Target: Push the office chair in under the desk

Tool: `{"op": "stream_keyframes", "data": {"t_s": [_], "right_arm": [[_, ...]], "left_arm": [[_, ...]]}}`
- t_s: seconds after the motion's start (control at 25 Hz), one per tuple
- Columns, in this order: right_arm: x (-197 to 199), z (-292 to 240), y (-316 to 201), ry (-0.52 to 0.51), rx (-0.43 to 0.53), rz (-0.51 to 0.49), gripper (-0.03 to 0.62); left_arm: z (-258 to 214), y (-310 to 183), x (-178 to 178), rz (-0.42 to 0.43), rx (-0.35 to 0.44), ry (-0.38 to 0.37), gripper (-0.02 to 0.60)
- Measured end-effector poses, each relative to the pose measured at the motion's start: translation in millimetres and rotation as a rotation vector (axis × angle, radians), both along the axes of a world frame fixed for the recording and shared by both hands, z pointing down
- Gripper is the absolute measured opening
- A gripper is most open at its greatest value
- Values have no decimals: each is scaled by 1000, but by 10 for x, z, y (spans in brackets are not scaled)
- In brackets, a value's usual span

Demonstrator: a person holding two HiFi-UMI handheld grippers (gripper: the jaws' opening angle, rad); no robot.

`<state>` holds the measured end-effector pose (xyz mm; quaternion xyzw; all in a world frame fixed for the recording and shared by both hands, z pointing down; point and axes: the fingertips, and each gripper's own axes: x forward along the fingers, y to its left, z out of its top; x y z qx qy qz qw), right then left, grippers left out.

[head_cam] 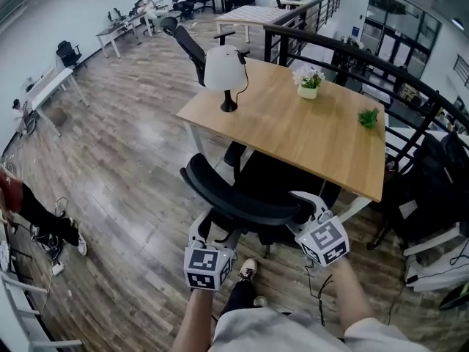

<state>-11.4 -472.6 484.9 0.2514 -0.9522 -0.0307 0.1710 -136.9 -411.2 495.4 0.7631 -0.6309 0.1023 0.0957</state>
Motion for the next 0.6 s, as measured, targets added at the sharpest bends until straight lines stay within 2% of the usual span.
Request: {"op": "stream_keyframes", "data": {"t_s": [0.6], "right_arm": [[33,-10,-766,5,-7,47,229]], "left_arm": [[-24,-824,-6,26,16,4,333]]}}
